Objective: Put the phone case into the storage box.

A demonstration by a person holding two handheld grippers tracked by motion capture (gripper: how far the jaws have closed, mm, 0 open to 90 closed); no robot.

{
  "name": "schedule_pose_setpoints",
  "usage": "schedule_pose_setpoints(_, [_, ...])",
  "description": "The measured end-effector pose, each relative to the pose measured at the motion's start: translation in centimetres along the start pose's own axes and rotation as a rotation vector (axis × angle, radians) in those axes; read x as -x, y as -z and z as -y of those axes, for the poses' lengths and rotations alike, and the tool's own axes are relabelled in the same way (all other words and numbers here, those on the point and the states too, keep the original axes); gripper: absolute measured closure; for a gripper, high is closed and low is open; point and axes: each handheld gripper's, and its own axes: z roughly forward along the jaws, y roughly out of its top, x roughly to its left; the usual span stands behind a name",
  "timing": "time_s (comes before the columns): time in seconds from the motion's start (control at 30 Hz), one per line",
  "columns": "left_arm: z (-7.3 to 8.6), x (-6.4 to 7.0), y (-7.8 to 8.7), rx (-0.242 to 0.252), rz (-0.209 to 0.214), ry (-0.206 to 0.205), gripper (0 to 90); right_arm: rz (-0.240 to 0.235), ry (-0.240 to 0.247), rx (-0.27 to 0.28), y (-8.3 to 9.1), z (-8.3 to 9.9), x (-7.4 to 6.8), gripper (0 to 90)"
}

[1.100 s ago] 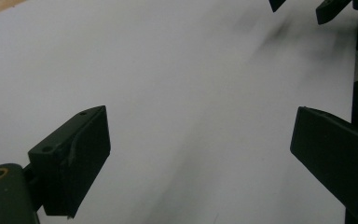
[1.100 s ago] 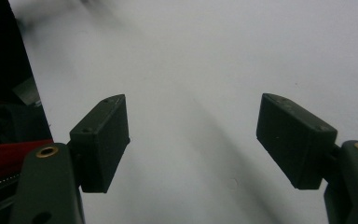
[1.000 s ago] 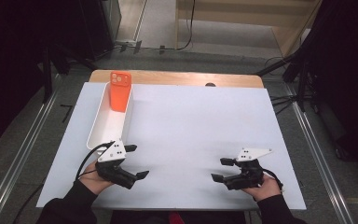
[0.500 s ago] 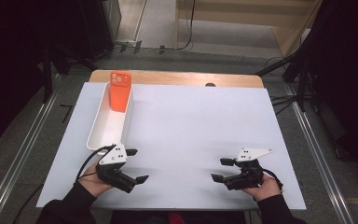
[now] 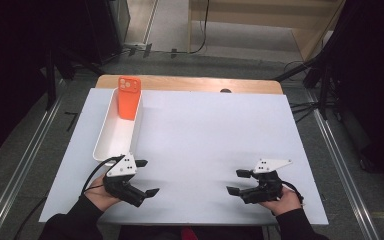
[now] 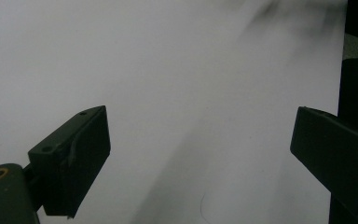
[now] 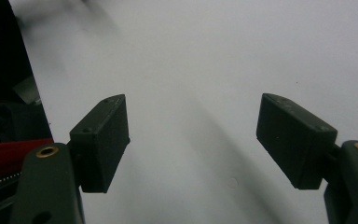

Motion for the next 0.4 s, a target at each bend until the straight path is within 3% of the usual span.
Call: schedule_pose_setpoints(0.4, [0.02, -0.02, 0.04, 0.001, 0.003, -0.003, 5.1, -0.002, 0.001, -0.004, -0.06, 0.03, 0.02, 24.2])
